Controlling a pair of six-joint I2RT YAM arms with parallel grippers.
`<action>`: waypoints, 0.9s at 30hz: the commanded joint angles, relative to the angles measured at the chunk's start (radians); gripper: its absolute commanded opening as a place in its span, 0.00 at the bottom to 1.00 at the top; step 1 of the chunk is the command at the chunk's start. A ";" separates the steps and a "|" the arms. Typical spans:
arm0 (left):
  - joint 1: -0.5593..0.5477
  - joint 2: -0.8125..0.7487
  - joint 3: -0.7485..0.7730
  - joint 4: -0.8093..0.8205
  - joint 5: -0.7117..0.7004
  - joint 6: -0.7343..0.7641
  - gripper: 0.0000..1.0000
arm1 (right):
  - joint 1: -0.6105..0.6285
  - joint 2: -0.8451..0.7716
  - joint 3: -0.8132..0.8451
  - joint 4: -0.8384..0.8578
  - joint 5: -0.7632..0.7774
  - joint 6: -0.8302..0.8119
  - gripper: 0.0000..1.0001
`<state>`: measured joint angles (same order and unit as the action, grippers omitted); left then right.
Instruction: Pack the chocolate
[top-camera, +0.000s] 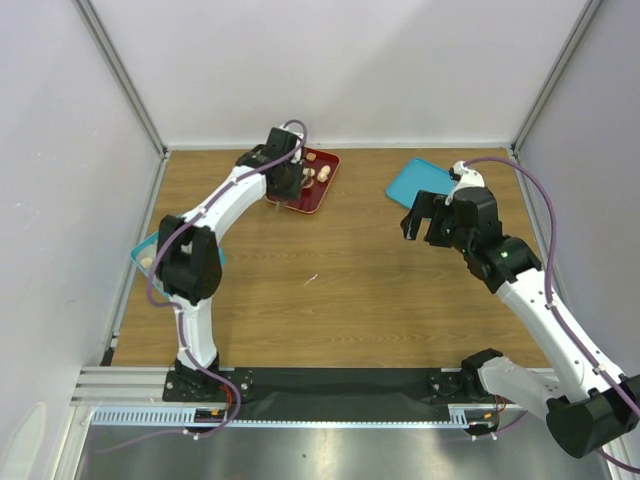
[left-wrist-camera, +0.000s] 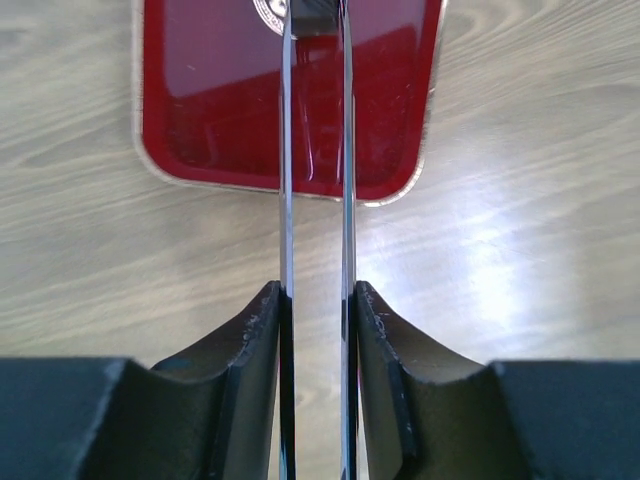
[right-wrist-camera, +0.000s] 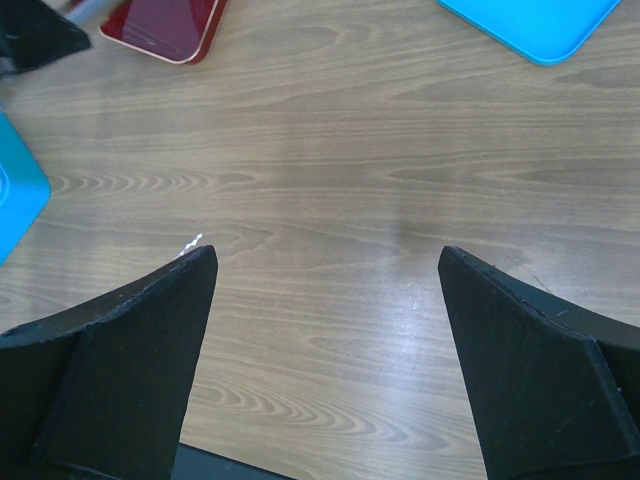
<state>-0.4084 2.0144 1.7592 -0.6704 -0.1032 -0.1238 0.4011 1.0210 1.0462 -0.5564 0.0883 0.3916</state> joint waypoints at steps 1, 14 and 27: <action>-0.004 -0.149 -0.023 -0.015 -0.020 -0.028 0.33 | -0.002 -0.036 -0.002 0.018 -0.010 0.004 0.99; 0.080 -0.581 -0.272 -0.170 -0.104 -0.163 0.32 | -0.002 -0.133 -0.043 0.027 -0.105 0.009 1.00; 0.405 -0.979 -0.609 -0.284 -0.062 -0.204 0.33 | 0.007 -0.133 -0.069 0.067 -0.196 0.007 1.00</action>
<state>-0.0235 1.0657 1.1706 -0.9398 -0.1810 -0.3111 0.4023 0.8845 0.9688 -0.5419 -0.0772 0.3920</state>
